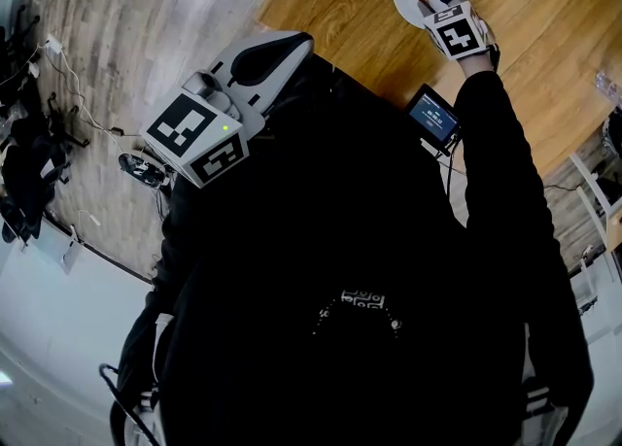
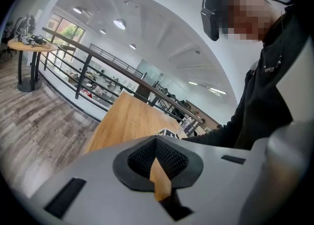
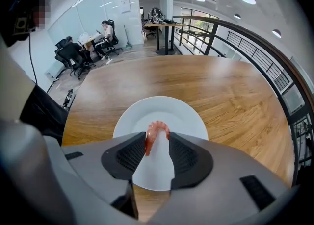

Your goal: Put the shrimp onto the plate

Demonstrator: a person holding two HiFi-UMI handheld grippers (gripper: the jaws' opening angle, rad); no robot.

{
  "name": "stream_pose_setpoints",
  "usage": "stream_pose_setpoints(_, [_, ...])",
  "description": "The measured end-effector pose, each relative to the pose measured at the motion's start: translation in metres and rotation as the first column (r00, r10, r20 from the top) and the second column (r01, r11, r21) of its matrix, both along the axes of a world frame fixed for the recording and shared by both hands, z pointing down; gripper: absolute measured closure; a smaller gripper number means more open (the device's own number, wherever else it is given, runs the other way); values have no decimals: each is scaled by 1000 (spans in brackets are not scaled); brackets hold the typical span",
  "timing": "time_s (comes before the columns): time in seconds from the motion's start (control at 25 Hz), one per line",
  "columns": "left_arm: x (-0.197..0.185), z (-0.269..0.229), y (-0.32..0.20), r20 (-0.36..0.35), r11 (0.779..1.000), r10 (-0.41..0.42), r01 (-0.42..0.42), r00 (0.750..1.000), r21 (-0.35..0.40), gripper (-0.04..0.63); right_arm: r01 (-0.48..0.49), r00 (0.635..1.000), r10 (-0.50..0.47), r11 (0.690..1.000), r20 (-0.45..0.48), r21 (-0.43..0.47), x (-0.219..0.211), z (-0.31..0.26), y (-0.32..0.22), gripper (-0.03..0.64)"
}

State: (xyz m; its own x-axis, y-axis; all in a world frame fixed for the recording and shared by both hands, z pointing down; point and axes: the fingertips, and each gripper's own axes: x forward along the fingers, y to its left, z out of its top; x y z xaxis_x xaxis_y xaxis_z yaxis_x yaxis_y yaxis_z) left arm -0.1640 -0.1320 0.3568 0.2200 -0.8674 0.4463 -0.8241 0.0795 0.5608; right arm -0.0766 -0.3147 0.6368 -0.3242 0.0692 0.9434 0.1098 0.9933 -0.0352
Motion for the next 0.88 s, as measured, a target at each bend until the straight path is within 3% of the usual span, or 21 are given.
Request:
stream_pose_setpoints(0.28, [-5,-2,7,2,1000,0,0,1000,5,589,5,1000,-5,1000,-9,-2,-5,1,12,465])
stream_pose_setpoints(0.4, [-9,-2,8,3,1000,2,-2,1000,6,589,-6,1000,5,1000,-16,-11,-6,0,13,422])
stream_pose_setpoints(0.88, [-7,-7,-1,46,997,59,-61,997,49,589,-80,994,77,996,75,29,-8,-21,-5,414])
